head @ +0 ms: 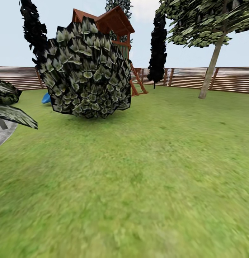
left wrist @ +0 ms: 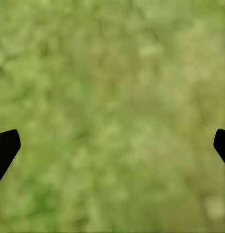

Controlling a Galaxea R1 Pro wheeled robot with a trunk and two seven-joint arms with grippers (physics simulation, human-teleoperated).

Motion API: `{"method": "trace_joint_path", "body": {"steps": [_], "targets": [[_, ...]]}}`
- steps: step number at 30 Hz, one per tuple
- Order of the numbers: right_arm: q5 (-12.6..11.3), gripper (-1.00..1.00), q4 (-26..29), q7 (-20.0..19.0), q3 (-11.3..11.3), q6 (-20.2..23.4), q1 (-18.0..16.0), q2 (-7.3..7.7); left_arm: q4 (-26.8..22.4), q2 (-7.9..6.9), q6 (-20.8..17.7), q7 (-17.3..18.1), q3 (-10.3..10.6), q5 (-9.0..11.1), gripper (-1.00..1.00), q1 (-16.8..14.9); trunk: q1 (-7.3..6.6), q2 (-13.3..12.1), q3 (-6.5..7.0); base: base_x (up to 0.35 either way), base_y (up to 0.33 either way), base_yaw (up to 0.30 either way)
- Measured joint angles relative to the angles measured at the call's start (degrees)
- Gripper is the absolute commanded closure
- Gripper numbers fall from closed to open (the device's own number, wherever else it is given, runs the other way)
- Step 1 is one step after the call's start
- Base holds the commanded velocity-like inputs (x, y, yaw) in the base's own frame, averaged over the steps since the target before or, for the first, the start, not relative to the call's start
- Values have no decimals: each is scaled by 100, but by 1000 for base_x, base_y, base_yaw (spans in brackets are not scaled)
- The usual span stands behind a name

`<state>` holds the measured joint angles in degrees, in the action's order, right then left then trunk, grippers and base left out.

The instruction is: In the garden, pick up the pesticide atomizer on the floor and spray pesticide onto both trees until each tree trunk is fully covered.

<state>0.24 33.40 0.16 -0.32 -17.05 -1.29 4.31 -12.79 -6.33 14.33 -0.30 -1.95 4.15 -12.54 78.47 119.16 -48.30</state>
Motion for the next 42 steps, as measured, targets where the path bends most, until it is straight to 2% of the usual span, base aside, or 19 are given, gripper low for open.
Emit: {"method": "trace_joint_path", "body": {"steps": [8, 25, 42], "targets": [[0, -100, 2, 0, 6, 0, -1, 0, -1, 0, 0, 0, 0, 0, -100, 1, 0, 0, 0, 338, 0, 50], [0, -100, -2, 0, 16, 0, -1, -1, -2, 0, 0, 3, -1, 2, -100, 1, 0, 0, 0, 338, 0, 242], [0, -100, -4, -1, 18, 1, 0, 0, 0, 0, 0, 0, 0, -1, -100, 0, 0, 0, 0, 338, 0, 14]]}}
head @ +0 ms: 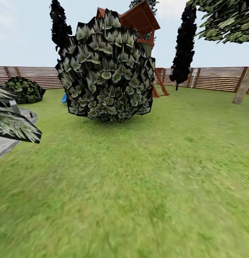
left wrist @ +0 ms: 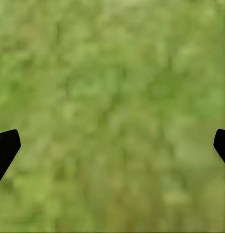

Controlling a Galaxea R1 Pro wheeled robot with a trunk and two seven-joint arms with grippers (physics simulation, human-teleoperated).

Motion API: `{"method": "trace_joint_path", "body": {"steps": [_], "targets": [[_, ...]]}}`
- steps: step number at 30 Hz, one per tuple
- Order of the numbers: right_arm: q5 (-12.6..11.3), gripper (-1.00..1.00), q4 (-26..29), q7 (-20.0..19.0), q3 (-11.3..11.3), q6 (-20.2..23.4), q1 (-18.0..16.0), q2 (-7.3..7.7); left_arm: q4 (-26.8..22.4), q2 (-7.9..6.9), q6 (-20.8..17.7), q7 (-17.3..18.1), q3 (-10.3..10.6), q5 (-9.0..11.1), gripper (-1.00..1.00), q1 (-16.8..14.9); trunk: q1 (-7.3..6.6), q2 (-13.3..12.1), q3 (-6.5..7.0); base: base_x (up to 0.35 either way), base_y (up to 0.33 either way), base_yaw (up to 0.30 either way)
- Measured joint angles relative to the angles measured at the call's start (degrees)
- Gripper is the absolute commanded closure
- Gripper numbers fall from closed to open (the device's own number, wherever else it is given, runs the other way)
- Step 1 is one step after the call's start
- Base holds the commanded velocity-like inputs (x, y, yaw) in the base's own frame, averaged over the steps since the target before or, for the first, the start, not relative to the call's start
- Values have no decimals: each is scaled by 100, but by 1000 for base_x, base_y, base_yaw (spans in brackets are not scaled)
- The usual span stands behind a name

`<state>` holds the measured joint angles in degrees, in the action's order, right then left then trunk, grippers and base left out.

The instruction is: In the garden, pick up the pesticide atomizer on the floor and spray pesticide onto both trees until each tree trunk is fully covered.

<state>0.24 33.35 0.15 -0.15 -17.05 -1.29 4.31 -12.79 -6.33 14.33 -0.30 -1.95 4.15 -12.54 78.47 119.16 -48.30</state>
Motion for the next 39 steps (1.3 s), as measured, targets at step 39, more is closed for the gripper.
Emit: {"method": "trace_joint_path", "body": {"steps": [39], "targets": [[0, -100, 7, -6, 6, -1, 0, 0, 0, 0, 0, 0, 0, 5, -100, 0, 0, 0, 0, 338, 0, 106]]}}
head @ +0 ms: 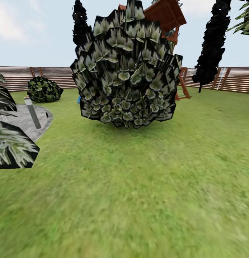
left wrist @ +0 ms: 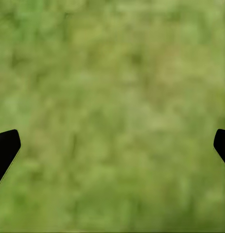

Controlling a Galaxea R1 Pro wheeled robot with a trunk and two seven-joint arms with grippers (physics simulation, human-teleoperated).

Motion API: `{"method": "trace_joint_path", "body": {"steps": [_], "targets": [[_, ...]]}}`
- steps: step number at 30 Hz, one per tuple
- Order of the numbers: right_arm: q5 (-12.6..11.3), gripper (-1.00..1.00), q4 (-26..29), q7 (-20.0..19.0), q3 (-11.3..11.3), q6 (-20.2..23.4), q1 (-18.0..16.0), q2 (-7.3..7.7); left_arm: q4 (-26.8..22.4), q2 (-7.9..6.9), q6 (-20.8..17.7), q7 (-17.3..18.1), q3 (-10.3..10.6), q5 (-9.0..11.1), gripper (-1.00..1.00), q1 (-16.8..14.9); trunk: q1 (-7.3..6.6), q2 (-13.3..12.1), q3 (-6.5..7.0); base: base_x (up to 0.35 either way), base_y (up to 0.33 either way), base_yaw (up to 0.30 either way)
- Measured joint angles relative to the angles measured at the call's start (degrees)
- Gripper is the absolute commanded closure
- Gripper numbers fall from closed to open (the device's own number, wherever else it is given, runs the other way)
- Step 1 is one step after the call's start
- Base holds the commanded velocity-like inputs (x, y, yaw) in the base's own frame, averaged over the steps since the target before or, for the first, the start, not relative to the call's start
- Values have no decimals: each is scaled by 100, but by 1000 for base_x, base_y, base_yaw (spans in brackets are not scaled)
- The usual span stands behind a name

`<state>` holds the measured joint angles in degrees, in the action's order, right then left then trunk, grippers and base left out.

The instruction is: In the garden, pick up the pesticide atomizer on the floor and spray pesticide onto both trees until each tree trunk is fully covered.

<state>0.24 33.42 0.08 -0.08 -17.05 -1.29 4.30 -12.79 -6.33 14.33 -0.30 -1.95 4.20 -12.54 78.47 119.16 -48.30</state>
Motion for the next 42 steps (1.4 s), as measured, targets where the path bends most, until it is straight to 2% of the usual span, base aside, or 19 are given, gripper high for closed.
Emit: {"method": "trace_joint_path", "body": {"steps": [19, 42], "targets": [[0, -100, 0, 4, 0, 0, 0, 0, -2, 0, 1, 1, 0, 1, -100, 0, 0, 0, 0, 338, 0, 14], [0, -100, -1, 1, 0, 0, -1, 0, -2, 0, 0, 3, 0, -4, -100, 1, 0, 0, 0, 338, 0, 115]]}}
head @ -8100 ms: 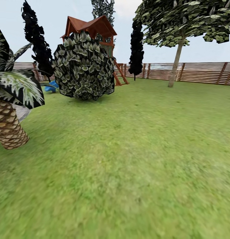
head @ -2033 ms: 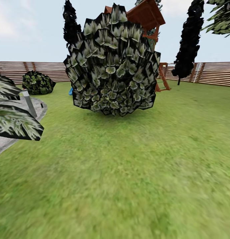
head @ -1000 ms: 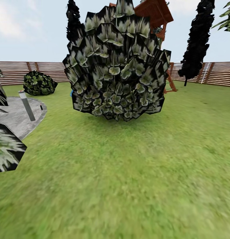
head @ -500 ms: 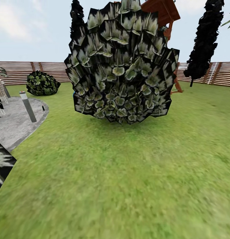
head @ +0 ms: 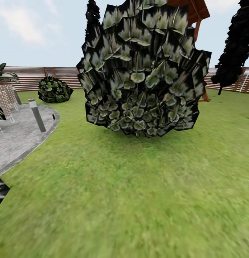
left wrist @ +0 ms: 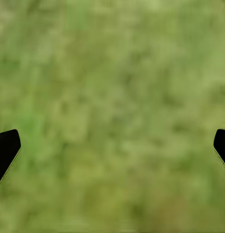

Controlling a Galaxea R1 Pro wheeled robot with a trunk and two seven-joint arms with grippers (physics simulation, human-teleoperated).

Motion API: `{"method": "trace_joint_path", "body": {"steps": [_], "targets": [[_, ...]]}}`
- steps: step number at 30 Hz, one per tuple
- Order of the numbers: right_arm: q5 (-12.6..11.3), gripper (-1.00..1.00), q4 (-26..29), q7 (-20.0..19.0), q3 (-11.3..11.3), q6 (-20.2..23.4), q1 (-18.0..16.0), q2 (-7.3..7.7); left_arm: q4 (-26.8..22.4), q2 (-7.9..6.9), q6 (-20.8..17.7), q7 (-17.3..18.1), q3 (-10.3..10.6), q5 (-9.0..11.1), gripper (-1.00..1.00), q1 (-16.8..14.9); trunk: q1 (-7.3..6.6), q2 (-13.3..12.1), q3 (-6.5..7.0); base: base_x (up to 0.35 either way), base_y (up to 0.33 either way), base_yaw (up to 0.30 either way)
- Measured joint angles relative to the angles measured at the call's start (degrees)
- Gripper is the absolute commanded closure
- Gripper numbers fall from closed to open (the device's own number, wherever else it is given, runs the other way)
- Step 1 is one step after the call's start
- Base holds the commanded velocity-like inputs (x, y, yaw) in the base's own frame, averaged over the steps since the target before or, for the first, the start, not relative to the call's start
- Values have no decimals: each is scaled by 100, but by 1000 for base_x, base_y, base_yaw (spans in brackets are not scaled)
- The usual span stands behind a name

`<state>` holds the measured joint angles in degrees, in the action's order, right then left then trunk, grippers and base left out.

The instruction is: In the garden, pick up the pesticide atomizer on the floor and spray pesticide onto both trees until each tree trunk is fully covered.

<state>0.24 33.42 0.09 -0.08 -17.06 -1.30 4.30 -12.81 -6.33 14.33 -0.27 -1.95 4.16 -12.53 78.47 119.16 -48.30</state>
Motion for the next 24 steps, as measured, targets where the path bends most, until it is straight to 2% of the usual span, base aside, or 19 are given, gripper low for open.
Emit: {"method": "trace_joint_path", "body": {"steps": [16, 24], "targets": [[5, -100, -8, -1, 0, 0, 0, 0, 1, 0, 0, -3, 0, -2, -100, 0, 0, 0, 0, 338, -1, 132], [1, -100, -5, -1, 0, 1, 1, 0, 0, 0, 0, -3, 1, -2, -100, -1, 0, 0, 0, 334, -83, 70]]}}
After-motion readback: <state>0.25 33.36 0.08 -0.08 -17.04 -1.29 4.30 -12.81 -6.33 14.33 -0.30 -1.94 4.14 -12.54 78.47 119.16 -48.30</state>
